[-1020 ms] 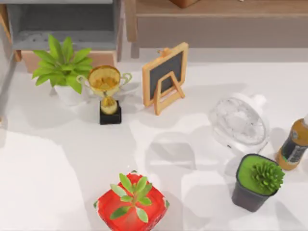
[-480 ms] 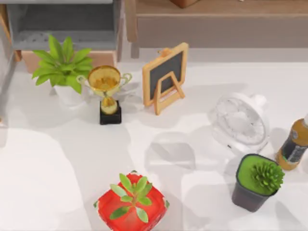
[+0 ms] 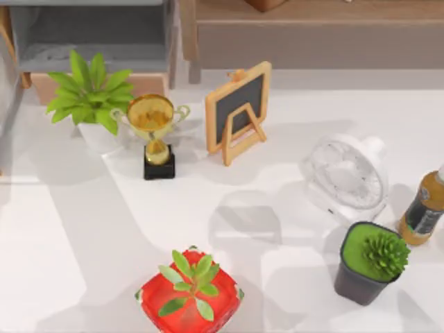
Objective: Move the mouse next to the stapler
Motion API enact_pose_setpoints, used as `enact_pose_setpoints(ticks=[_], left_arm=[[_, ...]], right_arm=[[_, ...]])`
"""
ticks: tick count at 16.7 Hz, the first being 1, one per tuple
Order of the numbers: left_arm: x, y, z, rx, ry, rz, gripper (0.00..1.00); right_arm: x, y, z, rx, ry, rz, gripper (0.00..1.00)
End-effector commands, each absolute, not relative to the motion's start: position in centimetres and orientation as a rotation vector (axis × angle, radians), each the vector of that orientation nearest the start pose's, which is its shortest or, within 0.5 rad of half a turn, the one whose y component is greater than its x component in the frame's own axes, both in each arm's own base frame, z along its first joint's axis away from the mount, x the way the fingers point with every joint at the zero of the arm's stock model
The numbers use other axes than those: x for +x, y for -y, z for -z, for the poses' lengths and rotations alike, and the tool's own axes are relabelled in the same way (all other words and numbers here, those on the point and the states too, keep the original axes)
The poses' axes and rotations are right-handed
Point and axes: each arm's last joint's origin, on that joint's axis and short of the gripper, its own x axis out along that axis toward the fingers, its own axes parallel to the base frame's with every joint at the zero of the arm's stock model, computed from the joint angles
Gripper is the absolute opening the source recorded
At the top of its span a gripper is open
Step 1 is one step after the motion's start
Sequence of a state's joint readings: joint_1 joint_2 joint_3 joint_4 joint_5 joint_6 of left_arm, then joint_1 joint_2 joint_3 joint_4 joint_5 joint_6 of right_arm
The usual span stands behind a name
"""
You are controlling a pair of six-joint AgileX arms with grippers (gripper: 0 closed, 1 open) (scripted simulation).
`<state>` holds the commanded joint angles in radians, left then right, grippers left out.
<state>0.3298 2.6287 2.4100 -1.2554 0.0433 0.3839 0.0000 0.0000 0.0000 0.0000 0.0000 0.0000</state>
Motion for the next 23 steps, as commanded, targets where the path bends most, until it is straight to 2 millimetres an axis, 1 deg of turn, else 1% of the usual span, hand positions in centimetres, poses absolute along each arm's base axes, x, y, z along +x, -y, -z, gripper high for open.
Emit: enact_pose_setpoints(ticks=[5,18,19,23], left_arm=[[48.86,-17.30,-13.43,0.034,-1.468,0.031,1.00],[48.86,-17.30,-13.43,0.034,-1.468,0.031,0.02],[48.86,-17.30,-13.43,0.034,-1.468,0.031,0.00],[48.86,-17.30,-13.43,0.034,-1.468,0.031,0.00]], right_arm=[[10.57,0.12,-16.00,0.000,0.000,0.000,1.00],[10.57,0.12,-16.00,0.000,0.000,0.000,1.00],[10.57,0.12,-16.00,0.000,0.000,0.000,1.00],[10.57,0.12,-16.00,0.000,0.000,0.000,1.00]])
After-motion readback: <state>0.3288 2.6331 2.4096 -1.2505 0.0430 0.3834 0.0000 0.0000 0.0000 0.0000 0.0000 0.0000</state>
